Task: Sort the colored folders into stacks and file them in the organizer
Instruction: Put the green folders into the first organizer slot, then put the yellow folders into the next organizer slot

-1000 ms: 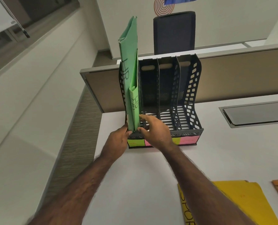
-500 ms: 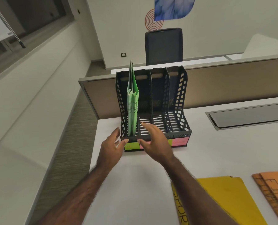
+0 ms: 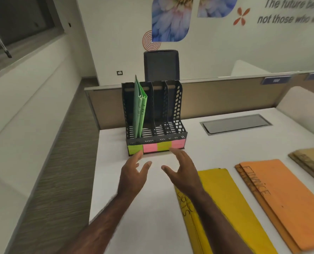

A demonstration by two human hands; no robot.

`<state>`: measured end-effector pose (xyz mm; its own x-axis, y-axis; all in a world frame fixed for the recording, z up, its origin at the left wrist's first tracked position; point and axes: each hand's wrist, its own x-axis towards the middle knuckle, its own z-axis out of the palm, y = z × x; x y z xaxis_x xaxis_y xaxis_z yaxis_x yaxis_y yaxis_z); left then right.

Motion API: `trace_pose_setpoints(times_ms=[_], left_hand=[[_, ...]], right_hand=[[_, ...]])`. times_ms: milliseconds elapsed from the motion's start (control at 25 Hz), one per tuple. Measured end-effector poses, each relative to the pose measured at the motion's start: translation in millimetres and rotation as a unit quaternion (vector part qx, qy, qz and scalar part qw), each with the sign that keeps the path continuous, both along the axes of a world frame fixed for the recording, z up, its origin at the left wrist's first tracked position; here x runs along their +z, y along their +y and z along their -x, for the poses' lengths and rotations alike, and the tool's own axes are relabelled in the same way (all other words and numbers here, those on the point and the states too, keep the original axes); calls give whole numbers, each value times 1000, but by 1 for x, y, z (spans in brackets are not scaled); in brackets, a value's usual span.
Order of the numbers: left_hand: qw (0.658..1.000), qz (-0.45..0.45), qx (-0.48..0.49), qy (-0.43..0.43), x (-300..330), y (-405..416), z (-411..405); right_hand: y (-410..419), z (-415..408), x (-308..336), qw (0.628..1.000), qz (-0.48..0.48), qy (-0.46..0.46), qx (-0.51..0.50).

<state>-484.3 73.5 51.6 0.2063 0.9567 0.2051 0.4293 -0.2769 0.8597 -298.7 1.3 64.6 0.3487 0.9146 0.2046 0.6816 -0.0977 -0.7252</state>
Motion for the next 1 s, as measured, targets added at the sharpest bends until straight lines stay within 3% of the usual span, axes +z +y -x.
trace_pose_setpoints(times_ms=[520, 800, 1000], left_hand=[[990, 37, -136, -15, -41, -150, -49], [982, 117, -134, 64, -64, -172, -82], [969, 195, -81, 131, -80, -168, -110]], right_hand=[[-212, -29, -30, 992, 59, -14, -107], [-242, -91, -63, 982, 124, 19, -141], [-236, -146, -86, 970, 198, 42, -137]])
